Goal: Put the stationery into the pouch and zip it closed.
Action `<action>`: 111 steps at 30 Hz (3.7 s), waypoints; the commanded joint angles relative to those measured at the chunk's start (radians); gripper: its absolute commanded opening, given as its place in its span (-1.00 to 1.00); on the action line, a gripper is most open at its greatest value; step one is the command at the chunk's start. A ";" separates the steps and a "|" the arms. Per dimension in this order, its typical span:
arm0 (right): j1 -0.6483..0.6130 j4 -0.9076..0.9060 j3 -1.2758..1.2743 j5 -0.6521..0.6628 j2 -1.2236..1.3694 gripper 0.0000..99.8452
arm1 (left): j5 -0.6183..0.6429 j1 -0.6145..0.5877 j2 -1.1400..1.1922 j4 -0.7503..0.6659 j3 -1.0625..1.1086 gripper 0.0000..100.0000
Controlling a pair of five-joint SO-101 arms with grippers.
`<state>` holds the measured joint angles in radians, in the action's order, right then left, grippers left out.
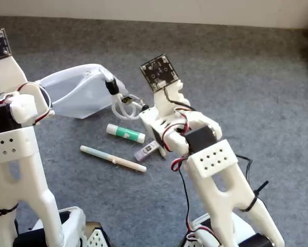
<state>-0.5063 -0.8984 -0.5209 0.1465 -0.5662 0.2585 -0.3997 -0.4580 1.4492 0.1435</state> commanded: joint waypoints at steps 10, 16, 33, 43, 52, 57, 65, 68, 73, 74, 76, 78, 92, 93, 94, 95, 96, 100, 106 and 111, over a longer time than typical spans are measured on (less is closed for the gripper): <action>0.031 0.024 0.143 0.002 0.199 -0.78 | 0.006 -0.076 -0.001 -0.002 -0.022 -0.99; 0.028 0.025 0.220 0.002 0.352 -0.78 | 0.006 -0.076 -0.001 -0.002 -0.022 -0.99; 0.027 0.025 0.572 0.002 0.834 -0.78 | 0.005 -0.076 -0.001 -0.006 -0.018 -0.99; 0.030 0.025 0.691 0.002 1.009 -0.78 | 0.005 -0.076 -0.001 -0.006 -0.018 -0.99; 0.033 0.019 0.714 0.002 1.089 -0.78 | 0.005 -0.076 -0.001 -0.005 -0.018 -0.99; 0.033 0.018 0.705 0.002 1.092 -0.78 | 0.005 -0.076 -0.001 -0.005 -0.018 -0.99; 0.047 0.018 0.705 0.009 1.090 -0.98 | 0.003 -0.076 -0.001 -0.002 -0.018 -0.99; 0.068 0.016 0.705 0.009 1.086 -0.99 | 0.003 -0.076 -0.001 -0.002 -0.018 -0.99; 0.097 -0.088 0.713 0.009 1.081 -0.99 | 0.003 -0.076 -0.001 -0.003 -0.018 -0.99; 0.099 -0.105 0.719 0.009 1.073 -0.99 | 0.003 -0.076 -0.001 -0.003 -0.018 -0.99; 0.099 -0.114 0.737 0.009 1.040 -0.99 | 0.005 -0.076 -0.001 -0.003 -0.018 -0.99; 0.107 -0.117 0.742 0.009 0.995 -0.99 | 0.005 -0.074 -0.001 -0.005 -0.018 -0.99; 0.120 -0.111 0.545 0.009 0.667 -0.99 | 0.006 -0.047 -0.001 -0.002 -0.016 -0.99; 0.120 -0.111 0.530 0.009 0.644 -0.99 | 0.006 -0.038 -0.001 -0.002 -0.016 -0.99; 0.120 -0.111 0.515 0.009 0.621 -0.99 | 0.006 -0.027 -0.001 -0.002 -0.016 -0.99; 0.120 -0.111 0.501 0.009 0.598 -0.99 | 0.006 -0.018 -0.001 -0.002 -0.016 -0.99; 0.120 -0.111 0.490 0.009 0.575 -0.99 | 0.006 -0.013 -0.001 -0.002 -0.016 -0.99; 0.120 -0.111 0.441 0.008 0.483 -0.99 | 0.006 -0.012 -0.001 -0.002 -0.016 -0.99; 0.116 -0.110 0.371 0.003 0.346 -0.99 | 0.006 0.036 -0.001 -0.002 -0.015 -0.99; 0.113 -0.110 0.314 0.002 0.228 -0.99 | 0.005 0.061 -0.001 -0.002 -0.015 -0.99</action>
<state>-0.3989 -1.0088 -0.2064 0.1450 -0.2286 0.2570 -0.3751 -0.4565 1.4492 0.1358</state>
